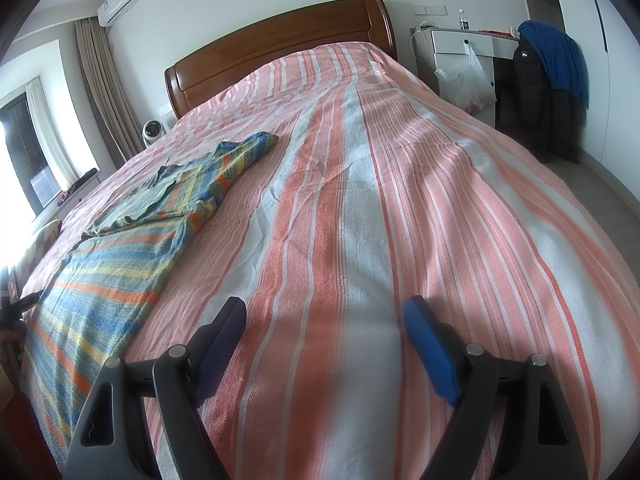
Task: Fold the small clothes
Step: 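Grasp the sweater hem with both grippers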
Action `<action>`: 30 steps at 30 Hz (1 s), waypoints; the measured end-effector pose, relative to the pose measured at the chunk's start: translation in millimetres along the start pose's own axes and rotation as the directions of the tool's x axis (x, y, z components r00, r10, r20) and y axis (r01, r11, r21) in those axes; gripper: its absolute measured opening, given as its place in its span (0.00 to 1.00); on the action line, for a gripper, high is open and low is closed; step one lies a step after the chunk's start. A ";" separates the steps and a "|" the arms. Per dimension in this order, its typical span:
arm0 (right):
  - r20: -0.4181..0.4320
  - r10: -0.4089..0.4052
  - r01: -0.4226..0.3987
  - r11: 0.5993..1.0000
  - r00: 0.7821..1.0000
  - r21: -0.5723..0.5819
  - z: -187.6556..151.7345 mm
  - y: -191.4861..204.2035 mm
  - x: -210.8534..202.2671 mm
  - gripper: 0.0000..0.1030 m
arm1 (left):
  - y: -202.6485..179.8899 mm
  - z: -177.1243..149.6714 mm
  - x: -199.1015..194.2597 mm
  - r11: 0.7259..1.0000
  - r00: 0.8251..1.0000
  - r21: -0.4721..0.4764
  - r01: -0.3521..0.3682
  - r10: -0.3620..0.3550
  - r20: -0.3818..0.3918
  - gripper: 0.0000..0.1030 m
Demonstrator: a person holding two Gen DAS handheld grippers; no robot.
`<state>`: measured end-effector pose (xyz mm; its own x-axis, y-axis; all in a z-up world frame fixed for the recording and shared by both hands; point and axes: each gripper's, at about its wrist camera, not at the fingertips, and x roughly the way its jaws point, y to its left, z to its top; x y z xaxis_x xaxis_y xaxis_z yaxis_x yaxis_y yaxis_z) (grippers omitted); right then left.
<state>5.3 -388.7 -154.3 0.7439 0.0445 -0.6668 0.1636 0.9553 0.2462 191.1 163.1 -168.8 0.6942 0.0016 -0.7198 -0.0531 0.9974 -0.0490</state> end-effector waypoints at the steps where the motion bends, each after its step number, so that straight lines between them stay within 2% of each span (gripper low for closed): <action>1: 0.000 0.003 -0.003 1.000 1.000 0.002 0.1 -0.2 -0.2 0.79 | 0.4 0.3 -0.1 1.000 1.000 -0.002 0.003 -0.003 -0.002 1.00; 3: -0.009 0.001 -0.001 1.000 1.000 0.003 1.4 0.0 0.1 0.79 | 3.2 4.1 -1.5 1.000 0.999 -0.011 0.021 -0.022 -0.032 0.99; 4: -0.016 -0.004 0.004 1.000 1.000 0.002 2.4 0.8 0.3 0.79 | 5.4 7.2 -5.6 0.999 0.997 -0.021 0.038 -0.040 -0.072 0.98; 6: -0.087 -0.058 0.057 0.998 0.995 -0.015 12.5 8.7 -1.4 0.78 | 10.0 8.0 -27.1 0.991 0.984 -0.053 0.126 -0.132 -0.123 0.98; 7: -0.113 -0.071 0.070 0.997 0.991 -0.012 16.3 14.3 -6.9 0.78 | 10.6 4.1 -45.8 0.978 0.968 -0.059 0.198 -0.205 -0.146 0.98; 8: -0.124 -0.040 0.041 0.999 0.991 0.006 19.5 19.9 -17.8 0.78 | 8.9 -1.8 -59.1 0.971 0.956 -0.048 0.234 -0.239 -0.170 0.98; 10: -0.142 0.099 -0.094 0.995 0.985 0.042 19.7 35.8 -44.6 0.78 | -1.7 -22.4 -81.5 0.967 0.936 0.009 0.254 -0.243 -0.253 0.98; 11: -0.179 0.165 -0.159 0.986 0.970 0.049 16.0 47.7 -57.3 0.78 | -9.8 -36.9 -89.3 0.966 0.925 0.047 0.254 -0.228 -0.303 0.98; 13: -0.286 0.259 -0.250 0.966 0.922 0.068 -2.1 71.6 -75.3 0.78 | -25.7 -65.5 -97.8 0.961 0.904 0.106 0.257 -0.200 -0.377 0.97; 14: -0.336 0.289 -0.278 0.957 0.896 0.083 -13.4 80.6 -80.0 0.78 | -31.5 -74.7 -98.4 0.958 0.897 0.116 0.261 -0.196 -0.397 0.94; 15: -0.384 0.307 -0.294 0.951 0.871 0.095 -27.4 89.3 -83.3 0.78 | -39.1 -83.7 -96.6 0.957 0.886 0.127 0.261 -0.185 -0.425 0.81; 16: -0.415 0.310 -0.298 0.950 0.855 0.096 -37.7 95.4 -84.3 0.78 | -45.1 -87.5 -94.3 0.956 0.880 0.144 0.257 -0.170 -0.444 0.75; 17: -0.451 0.297 -0.289 0.953 0.841 0.089 -50.1 102.0 -83.9 0.77 | -53.3 -89.4 -92.9 0.955 0.884 0.181 0.237 -0.134 -0.448 0.73; 19: -0.483 0.244 -0.245 0.968 0.841 0.063 -66.5 107.4 -80.0 0.64 | -63.6 -88.7 -93.9 0.951 0.893 0.220 0.218 -0.103 -0.439 0.68; 20: -0.482 0.231 -0.227 0.971 0.845 0.068 -71.9 107.5 -76.3 0.61 | -66.1 -88.9 -93.7 0.949 0.889 0.224 0.222 -0.103 -0.447 0.57; 21: -0.486 0.234 -0.219 0.972 0.842 0.089 -75.0 106.3 -72.5 0.51 | -68.4 -89.0 -93.5 0.947 0.883 0.225 0.228 -0.104 -0.457 0.33; 22: -0.504 0.240 -0.214 0.971 0.829 0.109 -77.3 106.9 -67.3 0.25 | -71.3 -89.7 -92.2 0.943 0.873 0.235 0.237 -0.100 -0.478 0.14; 23: -0.524 0.240 -0.218 0.970 0.817 0.105 -78.8 109.0 -63.8 0.05 | -73.0 -90.6 -91.5 0.940 0.863 0.233 0.251 -0.108 -0.494 0.03; 24: -0.550 0.243 -0.229 0.969 0.799 0.094 -80.3 111.9 -61.0 0.05 | -72.4 -89.5 -93.1 0.941 0.863 0.221 0.255 -0.118 -0.492 0.02; 25: -0.551 0.251 -0.235 0.967 0.796 0.100 -80.0 112.8 -62.0 0.05 | -68.9 -85.4 -95.9 0.944 0.857 0.182 0.276 -0.155 -0.492 0.02; 26: -0.545 0.273 -0.246 0.961 0.793 0.124 -77.3 111.8 -63.5 0.05 | -64.1 -80.6 -98.5 0.945 0.848 0.129 0.302 -0.204 -0.489 0.02; 27: -0.526 0.320 -0.268 0.947 0.788 0.176 -70.8 108.6 -65.9 0.05 | -55.6 -69.5 -102.4 0.938 0.835 0.039 0.345 -0.288 -0.468 0.02; 28: -0.495 0.359 -0.286 0.933 0.791 0.219 -64.6 105.8 -69.4 0.05 | -50.3 -60.4 -104.3 0.930 0.831 -0.006 0.367 -0.331 -0.447 0.02; 30: -0.427 0.407 -0.315 0.910 0.807 0.270 -47.4 100.4 -75.0 0.05 | -41.8 -30.0 -105.7 0.911 0.834 -0.089 0.403 -0.405 -0.375 0.02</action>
<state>-64.8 -282.3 -112.9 0.3903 0.5495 -0.7388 0.0891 0.7761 0.6243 98.4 119.1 -111.5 0.3312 -0.4298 -0.8400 0.1677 0.9029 -0.3958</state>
